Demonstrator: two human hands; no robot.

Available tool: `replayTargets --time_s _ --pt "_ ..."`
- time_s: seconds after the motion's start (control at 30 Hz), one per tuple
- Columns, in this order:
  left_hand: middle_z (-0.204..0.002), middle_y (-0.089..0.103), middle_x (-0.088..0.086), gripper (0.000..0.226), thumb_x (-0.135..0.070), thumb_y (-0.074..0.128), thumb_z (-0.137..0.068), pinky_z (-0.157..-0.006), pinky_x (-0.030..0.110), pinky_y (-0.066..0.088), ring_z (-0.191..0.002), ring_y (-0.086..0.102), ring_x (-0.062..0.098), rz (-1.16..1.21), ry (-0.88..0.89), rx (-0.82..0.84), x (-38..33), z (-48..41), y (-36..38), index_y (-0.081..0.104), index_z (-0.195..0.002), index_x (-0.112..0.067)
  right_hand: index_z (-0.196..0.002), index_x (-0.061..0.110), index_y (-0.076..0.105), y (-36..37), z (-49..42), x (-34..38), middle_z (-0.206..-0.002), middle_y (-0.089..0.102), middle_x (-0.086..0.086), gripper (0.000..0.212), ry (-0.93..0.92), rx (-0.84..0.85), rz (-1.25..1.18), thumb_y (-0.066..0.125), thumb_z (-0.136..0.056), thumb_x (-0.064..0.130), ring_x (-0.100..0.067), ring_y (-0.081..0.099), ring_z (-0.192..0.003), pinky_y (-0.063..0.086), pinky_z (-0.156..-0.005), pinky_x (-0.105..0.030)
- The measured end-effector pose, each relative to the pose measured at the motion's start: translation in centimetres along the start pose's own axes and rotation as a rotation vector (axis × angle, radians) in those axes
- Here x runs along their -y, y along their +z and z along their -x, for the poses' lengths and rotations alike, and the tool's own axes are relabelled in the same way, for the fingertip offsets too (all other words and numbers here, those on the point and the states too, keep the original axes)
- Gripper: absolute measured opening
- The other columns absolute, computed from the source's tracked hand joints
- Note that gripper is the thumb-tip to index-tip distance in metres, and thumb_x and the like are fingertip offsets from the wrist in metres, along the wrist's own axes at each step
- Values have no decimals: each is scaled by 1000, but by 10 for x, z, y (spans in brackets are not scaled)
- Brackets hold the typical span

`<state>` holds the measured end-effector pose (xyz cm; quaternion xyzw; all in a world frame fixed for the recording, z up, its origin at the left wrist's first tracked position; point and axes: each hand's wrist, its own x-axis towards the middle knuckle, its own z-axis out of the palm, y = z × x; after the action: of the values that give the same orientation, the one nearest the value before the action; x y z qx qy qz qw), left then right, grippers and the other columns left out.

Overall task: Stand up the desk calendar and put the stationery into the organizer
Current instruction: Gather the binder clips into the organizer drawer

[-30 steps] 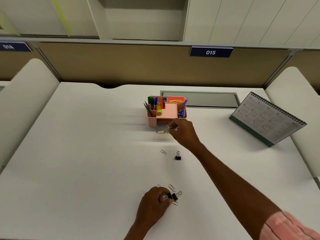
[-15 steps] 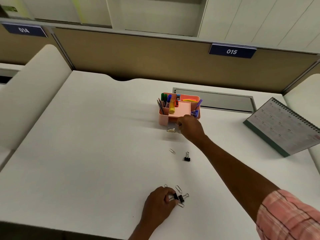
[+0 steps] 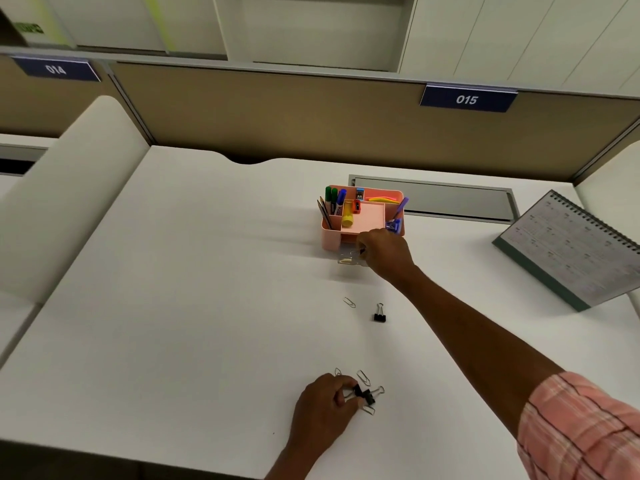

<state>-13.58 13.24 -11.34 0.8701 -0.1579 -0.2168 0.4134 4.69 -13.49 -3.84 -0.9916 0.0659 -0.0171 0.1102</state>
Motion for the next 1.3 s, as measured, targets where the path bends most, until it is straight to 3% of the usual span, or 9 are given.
replayTargets --time_s 0.27,0.47,0.6,0.7,0.83,0.9,1.13,1.3 --pt "-70 66 -14 29 -48 86 -72 -71 24 56 -64 61 4 155 -11 -37 -4 3 -6 76 -98 -42 -98 15 71 -14 57 -7 -96 72 -2 6 217 -253 -333 68 -97 20 -17 65 -83 52 -72 -25" --pt "-52 43 -9 19 -37 87 -79 -57 20 42 -50 40 5 160 40 -135 -41 -33 -38 77 -96 -39 -97 22 64 33 138 -6 -93 60 5 31 545 58 -404 68 -88 51 -17 59 -86 43 -70 -32" --pt "-51 49 -8 21 -41 83 -83 -56 24 45 -49 46 6 165 66 -258 -85 -91 -70 77 -102 -36 -100 19 57 52 155 10 -99 57 1 45 611 68 -324 66 -86 61 -21 57 -94 46 -72 -34" --pt "-56 59 -8 31 -47 78 -87 -54 22 45 -54 56 9 18 94 -343 -116 -142 -87 76 -112 -30 -105 15 56 55 153 17 -107 59 -3 34 600 44 -240 61 -94 47 -23 58 -102 44 -72 -33" --pt "-101 77 -2 35 -47 75 -88 -69 25 48 -91 70 19 -200 47 -322 -146 -198 -90 75 -115 -24 -103 13 54 58 154 14 -106 59 -5 12 614 27 -256 51 -98 23 -26 59 -98 37 -67 -31" --pt "-104 76 -1 33 -47 74 -88 -70 27 48 -93 69 21 -310 21 -264 -152 -218 -85 75 -112 -24 -101 13 53 57 153 11 -103 59 -5 9 613 21 -280 50 -96 20 -27 59 -97 37 -66 -31" --pt "-94 71 0 31 -47 77 -87 -65 30 49 -85 67 22 -554 -114 -116 -148 -255 -66 73 -103 -21 -109 15 48 57 153 11 -107 57 -4 40 583 54 -338 67 -90 45 -26 57 -104 43 -71 -33" --pt "-89 67 0 34 -49 78 -85 -65 31 48 -80 62 21 -582 -164 -108 -146 -264 -58 70 -102 -21 -115 13 51 56 144 16 -110 58 -6 58 653 35 -308 64 -88 63 -26 57 -106 49 -78 -37"
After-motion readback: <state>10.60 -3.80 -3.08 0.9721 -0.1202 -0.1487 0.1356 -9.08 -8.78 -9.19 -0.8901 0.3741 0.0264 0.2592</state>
